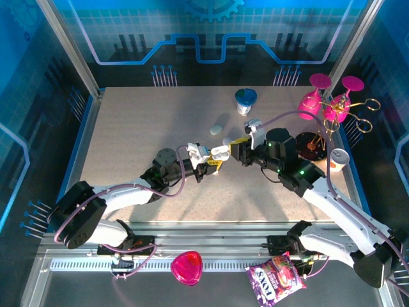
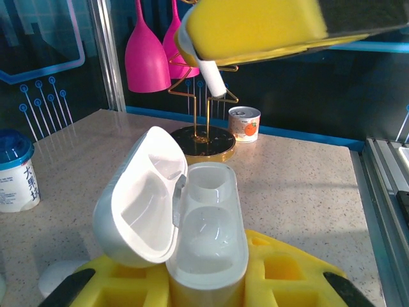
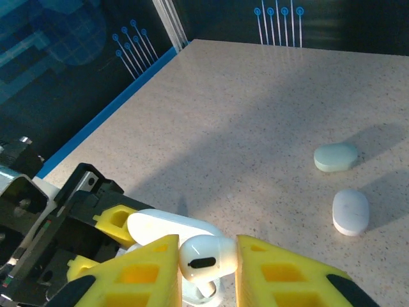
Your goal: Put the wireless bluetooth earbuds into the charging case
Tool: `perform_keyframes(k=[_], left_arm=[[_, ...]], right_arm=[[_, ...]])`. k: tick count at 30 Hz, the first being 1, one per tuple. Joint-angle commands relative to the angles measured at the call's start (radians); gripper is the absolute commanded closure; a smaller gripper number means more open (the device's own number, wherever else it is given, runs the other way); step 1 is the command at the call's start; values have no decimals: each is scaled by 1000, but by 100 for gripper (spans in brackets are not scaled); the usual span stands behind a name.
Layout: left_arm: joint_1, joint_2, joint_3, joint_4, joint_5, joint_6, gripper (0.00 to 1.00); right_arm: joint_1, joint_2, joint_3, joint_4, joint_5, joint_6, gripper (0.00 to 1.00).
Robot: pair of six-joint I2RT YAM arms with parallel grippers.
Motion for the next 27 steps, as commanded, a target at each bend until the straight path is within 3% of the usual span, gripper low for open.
perform_keyframes(k=[1,27], left_arm=[[-13,13,38,43,-20,-22,85],[-40,-27,89,-3,-85,-99,85]], right_arm=[[36,-16,-18,82,5,6,77],[123,71,-53,203,12,10,77]])
